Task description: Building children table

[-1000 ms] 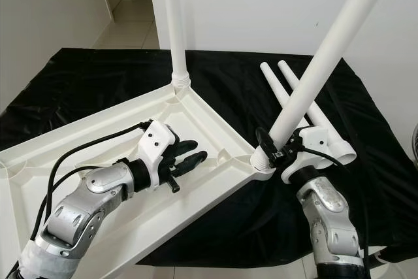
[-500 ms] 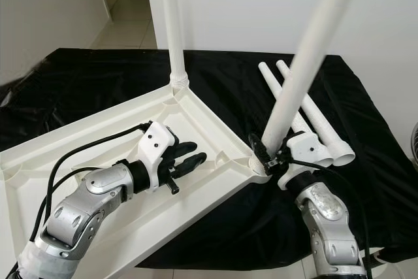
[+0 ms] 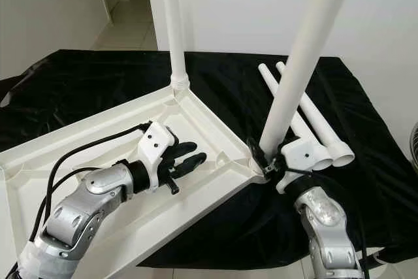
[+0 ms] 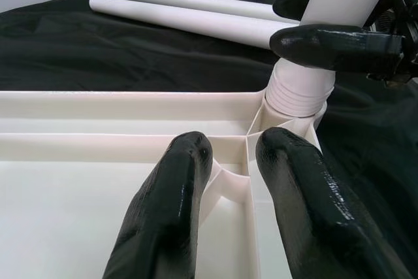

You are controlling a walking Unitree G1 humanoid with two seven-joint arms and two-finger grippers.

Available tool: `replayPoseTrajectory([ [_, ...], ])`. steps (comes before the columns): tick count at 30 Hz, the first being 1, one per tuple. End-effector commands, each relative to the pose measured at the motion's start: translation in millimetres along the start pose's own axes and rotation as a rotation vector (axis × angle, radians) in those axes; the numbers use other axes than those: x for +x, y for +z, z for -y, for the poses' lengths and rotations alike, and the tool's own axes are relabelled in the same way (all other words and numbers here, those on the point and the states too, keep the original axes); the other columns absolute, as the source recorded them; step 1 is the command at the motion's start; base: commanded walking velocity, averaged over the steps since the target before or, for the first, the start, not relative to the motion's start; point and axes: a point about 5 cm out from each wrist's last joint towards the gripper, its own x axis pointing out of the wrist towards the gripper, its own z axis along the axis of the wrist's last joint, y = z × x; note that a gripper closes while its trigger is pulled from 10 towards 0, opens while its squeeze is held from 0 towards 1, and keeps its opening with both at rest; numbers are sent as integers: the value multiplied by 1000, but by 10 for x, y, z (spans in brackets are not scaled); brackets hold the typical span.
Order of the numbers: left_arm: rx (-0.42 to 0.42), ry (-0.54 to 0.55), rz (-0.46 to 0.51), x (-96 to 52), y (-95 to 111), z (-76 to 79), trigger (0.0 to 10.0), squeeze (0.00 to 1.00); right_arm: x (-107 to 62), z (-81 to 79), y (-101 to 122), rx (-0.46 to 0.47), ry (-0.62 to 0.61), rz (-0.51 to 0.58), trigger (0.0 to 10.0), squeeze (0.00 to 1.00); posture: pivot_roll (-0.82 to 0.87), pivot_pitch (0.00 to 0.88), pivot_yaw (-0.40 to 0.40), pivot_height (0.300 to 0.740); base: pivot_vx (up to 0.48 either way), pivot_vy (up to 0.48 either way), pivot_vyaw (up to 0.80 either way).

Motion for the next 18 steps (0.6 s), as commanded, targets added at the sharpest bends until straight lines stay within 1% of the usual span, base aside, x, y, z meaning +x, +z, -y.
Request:
replayPoseTrajectory([
  [1,1,-8,3,-19,24,11,10000,0,-136,-187,-436,75,45,-215,10000,0,-12,96,63,740,0,0,0],
  [3,1,-9,3,-20,26,10,10000,0,-136,-184,-448,88,37,-219,10000,0,-11,98,64,740,0,0,0],
  [5,1,-9,1,-23,24,11,10000,0,-145,-151,-521,169,-14,-258,10000,0,-11,102,64,740,0,0,0],
  [6,1,-9,1,-23,24,11,10000,0,-145,-151,-521,169,-14,-258,10000,0,-11,102,64,740,0,0,0],
  [8,0,-9,0,-25,24,13,10000,0,-149,-131,-598,209,-51,-311,10000,0,-11,102,64,740,0,0,0],
  [11,-1,-8,0,-25,24,13,10000,0,-134,-113,-647,233,-84,-352,10000,0,-11,102,64,740,0,0,0],
  [14,-1,-8,1,-26,26,16,10000,0,-109,-97,-650,259,-104,-353,10000,0,-10,104,62,740,0,0,0],
  [18,-1,-9,2,-26,30,19,10000,0,-88,-94,-637,266,-105,-344,10000,0,-10,104,61,740,0,0,0],
])
